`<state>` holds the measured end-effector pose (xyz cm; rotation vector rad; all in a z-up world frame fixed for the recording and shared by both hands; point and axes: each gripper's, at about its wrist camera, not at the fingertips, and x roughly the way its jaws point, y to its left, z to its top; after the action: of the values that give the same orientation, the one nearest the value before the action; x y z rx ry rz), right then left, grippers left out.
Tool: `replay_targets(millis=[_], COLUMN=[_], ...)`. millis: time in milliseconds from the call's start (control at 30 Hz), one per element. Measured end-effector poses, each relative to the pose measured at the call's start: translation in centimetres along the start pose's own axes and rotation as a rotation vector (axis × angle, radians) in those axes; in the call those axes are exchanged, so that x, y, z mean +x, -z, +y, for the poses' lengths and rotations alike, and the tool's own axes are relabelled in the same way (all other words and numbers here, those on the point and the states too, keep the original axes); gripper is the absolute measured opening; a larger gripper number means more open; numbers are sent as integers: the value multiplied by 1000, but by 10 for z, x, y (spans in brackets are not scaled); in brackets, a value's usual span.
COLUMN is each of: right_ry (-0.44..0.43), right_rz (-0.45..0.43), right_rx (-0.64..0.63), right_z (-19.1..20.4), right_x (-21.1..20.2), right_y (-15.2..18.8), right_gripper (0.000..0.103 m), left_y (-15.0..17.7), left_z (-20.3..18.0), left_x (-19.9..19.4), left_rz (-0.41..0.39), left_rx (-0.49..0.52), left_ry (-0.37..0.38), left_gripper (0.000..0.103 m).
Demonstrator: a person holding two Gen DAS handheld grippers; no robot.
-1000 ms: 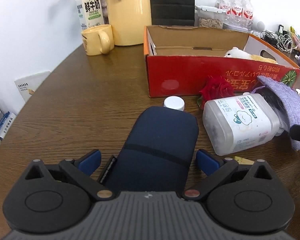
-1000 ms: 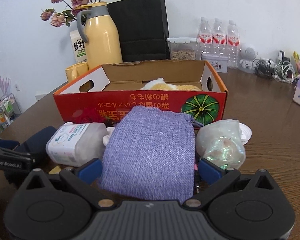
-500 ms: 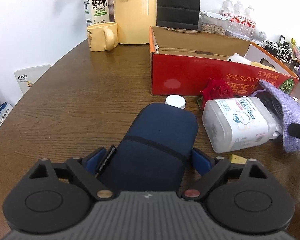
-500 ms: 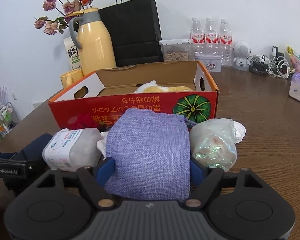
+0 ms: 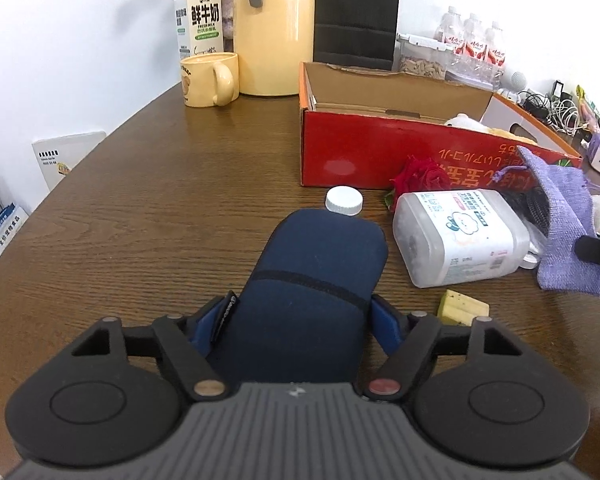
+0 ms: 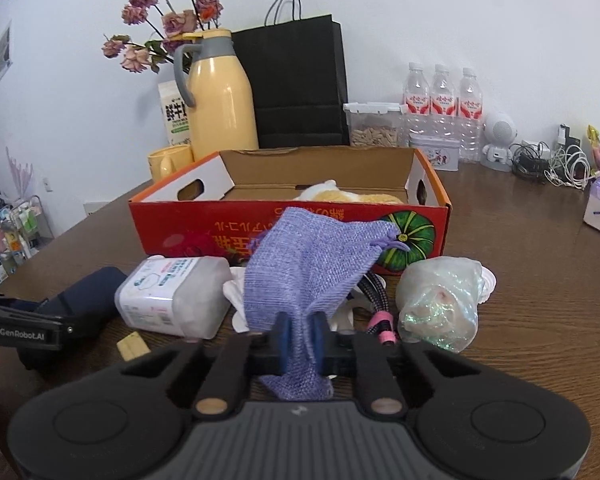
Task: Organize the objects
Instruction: 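Grasp the navy zip pouch with the left gripper while the right gripper grasps the purple cloth bag, then carry the pouch and purple bag into the box and open both grippers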
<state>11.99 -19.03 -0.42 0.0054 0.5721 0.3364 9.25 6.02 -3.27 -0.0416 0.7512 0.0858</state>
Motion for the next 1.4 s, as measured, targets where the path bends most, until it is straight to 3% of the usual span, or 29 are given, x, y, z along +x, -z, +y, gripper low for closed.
replay_targets(millis=[200, 567, 800, 933, 1100, 1400], right_ry=[-41, -62, -69, -68, -53, 0], right_rz=[-32, -115, -183, -222, -227, -84], right_rx=[6, -1, -24, -29, -21, 13], right_z=[1, 2, 0, -5, -16, -48], right_x=[-9, -24, -23, -11, 20, 105], right_y=[-3, -23, -51, -79, -113, -141], right_gripper=[4, 4, 4, 4, 4, 4], left_y=[-3, -28, -78, -115, -157, -191], left_z=[-1, -8, -26, -46, -74, -114], left_x=[-10, -40, -60, -49, -11, 82], left_rz=[-23, -167, -317, -365, -333, -167], left_rx=[-7, 8, 36, 36, 3, -2], left_ry=[15, 20, 26, 38, 75, -6], left_gripper=[67, 63, 63, 63, 63, 63])
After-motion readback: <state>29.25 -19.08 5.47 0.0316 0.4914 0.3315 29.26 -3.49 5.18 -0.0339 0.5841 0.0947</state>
